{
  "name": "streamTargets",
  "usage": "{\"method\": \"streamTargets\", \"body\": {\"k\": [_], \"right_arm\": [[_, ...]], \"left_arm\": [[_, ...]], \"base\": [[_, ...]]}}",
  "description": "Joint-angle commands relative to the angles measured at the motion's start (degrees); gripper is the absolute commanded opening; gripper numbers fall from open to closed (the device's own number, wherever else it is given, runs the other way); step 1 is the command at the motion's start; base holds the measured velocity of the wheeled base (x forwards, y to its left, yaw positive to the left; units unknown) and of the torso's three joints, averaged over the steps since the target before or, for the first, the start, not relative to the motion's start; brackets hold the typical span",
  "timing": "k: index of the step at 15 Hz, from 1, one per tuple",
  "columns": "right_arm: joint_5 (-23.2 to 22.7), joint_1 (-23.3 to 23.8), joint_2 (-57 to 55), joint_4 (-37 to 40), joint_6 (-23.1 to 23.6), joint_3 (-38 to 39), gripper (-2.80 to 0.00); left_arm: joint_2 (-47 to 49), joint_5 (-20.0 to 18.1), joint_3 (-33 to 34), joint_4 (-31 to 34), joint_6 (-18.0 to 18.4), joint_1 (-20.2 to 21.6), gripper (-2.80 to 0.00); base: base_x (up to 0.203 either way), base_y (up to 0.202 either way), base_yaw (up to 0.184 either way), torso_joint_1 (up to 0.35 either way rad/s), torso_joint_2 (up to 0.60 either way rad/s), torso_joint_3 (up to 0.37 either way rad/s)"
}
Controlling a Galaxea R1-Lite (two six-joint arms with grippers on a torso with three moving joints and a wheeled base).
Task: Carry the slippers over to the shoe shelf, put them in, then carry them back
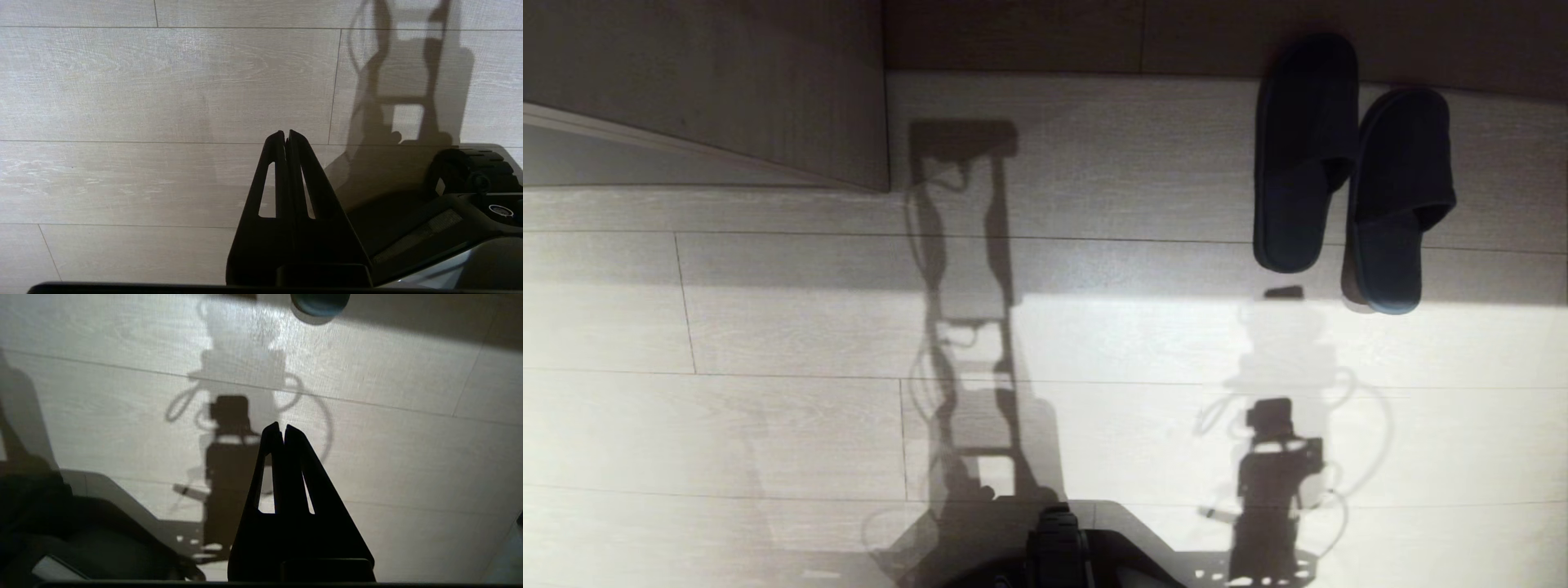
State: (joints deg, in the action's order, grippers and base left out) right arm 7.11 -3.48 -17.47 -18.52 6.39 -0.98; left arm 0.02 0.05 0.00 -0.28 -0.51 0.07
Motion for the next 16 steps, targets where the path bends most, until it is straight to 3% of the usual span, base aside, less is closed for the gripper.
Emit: {"method": "streamTargets", "body": {"k": [1, 8, 16], "right_arm": [[-0.72, 1.00, 5.94, 3.28, 0.09, 0.94, -2.80], [-7.58, 2.47, 17.50, 19.33, -2.26, 1.03, -2.80], [-7.06, 2.42, 17.47, 18.88, -5.38, 1.07, -2.80]], "left_arm": [[-0.02, 0.04, 0.00, -0.05, -0.02, 0.01, -2.80], [-0.02, 0.04, 0.00, -0.07, -0.02, 0.01, -2.80], [-0.02, 0.04, 0.00, -0.07, -0.02, 0.01, -2.80]], "base": [[0.000, 0.000, 0.000, 0.000, 0.00, 0.000], [0.000, 0.000, 0.000, 0.000, 0.00, 0.000], [0.000, 0.000, 0.000, 0.000, 0.00, 0.000]]}}
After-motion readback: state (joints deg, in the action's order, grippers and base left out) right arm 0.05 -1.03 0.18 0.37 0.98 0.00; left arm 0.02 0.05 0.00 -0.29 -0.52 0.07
